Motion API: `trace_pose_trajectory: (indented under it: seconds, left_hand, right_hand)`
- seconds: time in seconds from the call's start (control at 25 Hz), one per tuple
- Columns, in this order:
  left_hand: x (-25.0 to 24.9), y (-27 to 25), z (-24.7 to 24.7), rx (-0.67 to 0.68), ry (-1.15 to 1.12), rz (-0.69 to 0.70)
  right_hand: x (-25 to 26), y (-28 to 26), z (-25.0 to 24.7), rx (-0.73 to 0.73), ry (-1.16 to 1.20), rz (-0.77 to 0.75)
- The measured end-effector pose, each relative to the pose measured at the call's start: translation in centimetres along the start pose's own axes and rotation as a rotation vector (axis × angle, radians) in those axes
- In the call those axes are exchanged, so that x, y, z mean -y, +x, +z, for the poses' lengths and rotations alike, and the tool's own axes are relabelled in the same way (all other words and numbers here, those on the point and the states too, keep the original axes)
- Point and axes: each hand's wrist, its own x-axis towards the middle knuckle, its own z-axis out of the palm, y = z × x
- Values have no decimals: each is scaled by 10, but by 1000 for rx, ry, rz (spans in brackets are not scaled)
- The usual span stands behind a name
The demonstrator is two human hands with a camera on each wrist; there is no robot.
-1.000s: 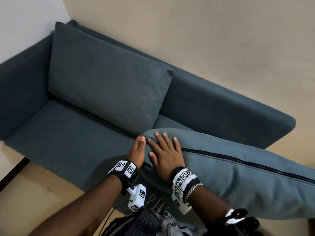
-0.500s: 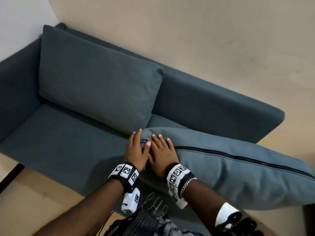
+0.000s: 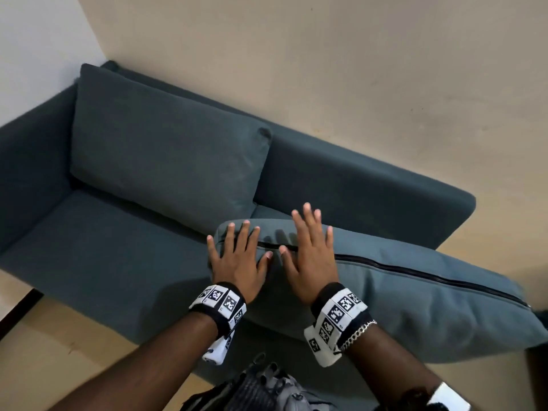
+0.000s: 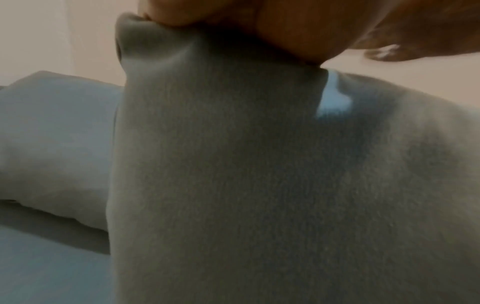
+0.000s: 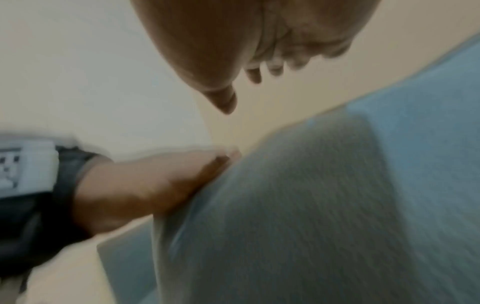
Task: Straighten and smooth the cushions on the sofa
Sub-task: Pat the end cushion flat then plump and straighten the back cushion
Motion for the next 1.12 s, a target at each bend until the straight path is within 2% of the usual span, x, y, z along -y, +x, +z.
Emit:
trace_pose_trajectory:
  seconds: [0.04,0.08,0.12,0.16,0.2,0.28,0.32,0.36,0.4,0.48,0.52,0.56,0.6,0.64,0.68,0.72,0.76,0.8,0.88,0.92,0.96,1.0,1.04,1.12]
  left_hand:
    - [-8,2,1,4,6,-15]
    - [-5,4,1,11,7,-43]
    - [-7,5,0,11,13,-62]
    - [-11,3,0,6,29,-69]
    - [-13,3,-2,1,39,-71]
    - [-22,-2,-2,26,45,-31]
    - [-27,-5,0,35,60,3]
    - [-32,-7,1,38,79,31]
    - [-37,-8,2,42,92,48]
    - [-49,-9,4,51,89,70]
    - [-56,-10,5,51,83,93]
    - [-62,-10,6,45,78,123]
    - [-68,-10,6,36,80,158]
    - [-74,-11,7,32,84,192]
    - [-78,-11,8,47,92,230]
    - [-82,-12,10,69,109,272]
    - [-86,-13,13,83,129,307]
    - [-89,-12,14,84,139,324]
    - [-93,-9,14,89,124,298]
    - [-96,-7,15,85,114,282]
    - [-99,-6,14,85,109,270]
    - [-100,-5,14,87,108,264]
    - [-103,-4,14,83,106,265]
    - [-109,-3,14,89,117,299]
  right_hand:
    - [3,-6,-18,-235,93,1]
    - [6,-13,-24,-408,190,-16]
    - [-2,-24,-26,-501,201,-15]
    - [-19,-38,-22,-486,116,16]
    - [-36,-45,-13,-302,-20,77]
    - [-77,-55,0,208,-265,218]
    - [-89,-52,-3,330,-286,233]
    - [-89,-46,-12,315,-249,206]
    - [-83,-41,-25,151,-130,178]
    - [-64,-43,-58,-325,75,128]
    - [-60,-51,-67,-518,110,116]
    - [-66,-58,-67,-608,78,132]
    - [-75,-64,-59,-556,-27,181]
    - [-84,-69,-45,-320,-133,255]
    - [-98,-74,-29,-7,-233,321]
    - [-112,-77,-20,222,-279,362]
    - [-117,-75,-22,320,-268,385]
    - [-115,-68,-31,259,-194,378]
    - [-101,-64,-58,-127,35,312]
    - [-96,-67,-69,-344,78,272]
    - [-95,-73,-75,-506,67,249]
    - [-101,-79,-75,-563,-33,250]
    - [-112,-85,-68,-478,-162,275]
    - [-143,-95,-46,97,-322,341]
